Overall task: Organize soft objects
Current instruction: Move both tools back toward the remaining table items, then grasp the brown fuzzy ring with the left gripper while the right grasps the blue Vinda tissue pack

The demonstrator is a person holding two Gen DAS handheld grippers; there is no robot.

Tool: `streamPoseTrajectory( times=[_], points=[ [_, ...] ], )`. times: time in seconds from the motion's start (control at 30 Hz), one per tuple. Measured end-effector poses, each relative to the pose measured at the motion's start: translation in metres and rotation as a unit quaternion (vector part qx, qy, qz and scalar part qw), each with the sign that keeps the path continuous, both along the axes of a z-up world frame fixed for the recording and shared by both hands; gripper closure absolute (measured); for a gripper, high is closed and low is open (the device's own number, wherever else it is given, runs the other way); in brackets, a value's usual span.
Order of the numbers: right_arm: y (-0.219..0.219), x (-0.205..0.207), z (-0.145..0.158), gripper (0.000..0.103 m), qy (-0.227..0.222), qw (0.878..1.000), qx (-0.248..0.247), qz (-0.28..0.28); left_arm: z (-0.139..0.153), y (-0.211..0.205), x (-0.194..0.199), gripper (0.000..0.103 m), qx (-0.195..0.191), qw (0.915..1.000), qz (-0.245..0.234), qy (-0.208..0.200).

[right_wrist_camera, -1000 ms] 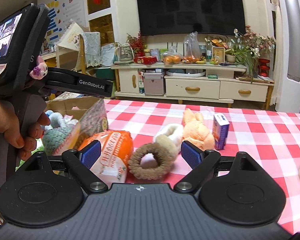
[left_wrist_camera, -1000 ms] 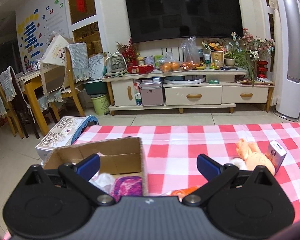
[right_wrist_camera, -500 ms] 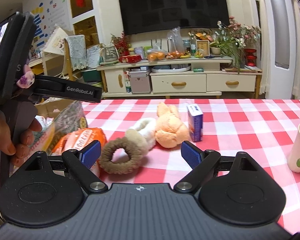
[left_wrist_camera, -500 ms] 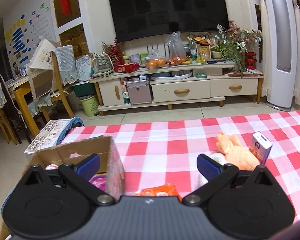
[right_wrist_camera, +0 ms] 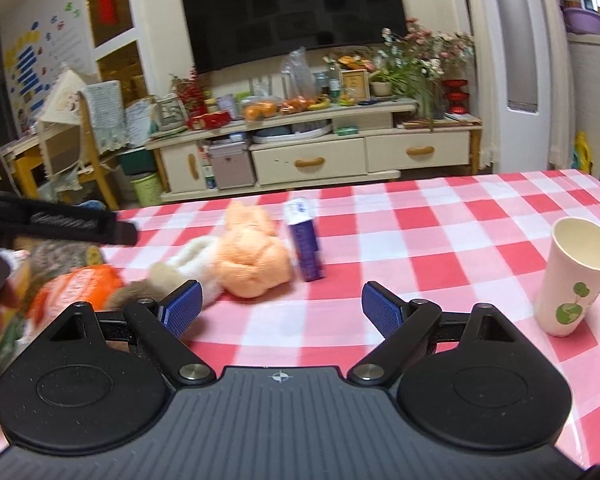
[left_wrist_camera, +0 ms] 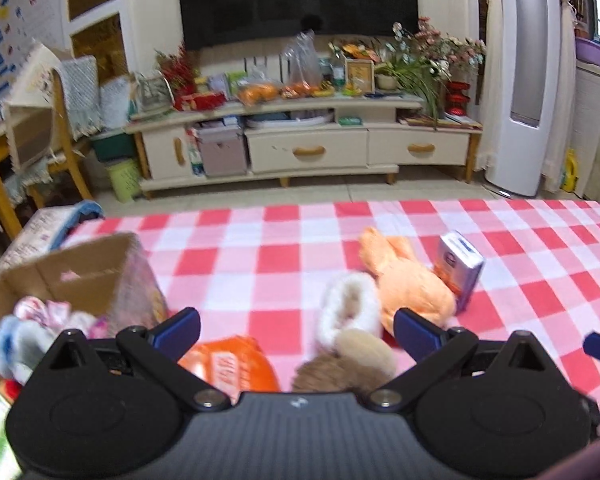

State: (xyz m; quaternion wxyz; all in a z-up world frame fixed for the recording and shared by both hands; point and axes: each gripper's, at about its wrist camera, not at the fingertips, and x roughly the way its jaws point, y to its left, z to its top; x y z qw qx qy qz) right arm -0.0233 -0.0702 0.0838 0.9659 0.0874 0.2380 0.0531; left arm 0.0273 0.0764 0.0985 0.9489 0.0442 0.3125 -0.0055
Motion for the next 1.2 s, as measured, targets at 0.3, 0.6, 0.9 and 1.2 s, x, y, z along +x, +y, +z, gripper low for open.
streamPoseTrajectory(
  times=[0.3, 0.6, 0.9, 1.2],
  points=[
    [-0.021, 0.038, -0.021, 0.000, 0.011, 0.999, 0.027, -0.020, -0.026, -0.018, 0.007, 0.001, -0.038, 0.9972, -0.047, 0.044],
    [-0.028, 0.061, -0.026, 0.000, 0.012, 0.999, 0.031, -0.010, -0.050, -0.026, 0.015, 0.001, -0.056, 0.9919, -0.070, 0.089],
    [-0.038, 0.082, -0.029, 0.000, 0.015, 0.999, 0.040, 0.013, -0.059, -0.054, -0.004, 0.001, -0.067, 0.9852, -0.118, 0.105],
    [-0.029, 0.106, -0.029, 0.000, 0.008, 0.998, 0.042, 0.037, -0.070, -0.052, -0.003, 0.002, -0.030, 0.9907, -0.095, 0.093]
  ],
)
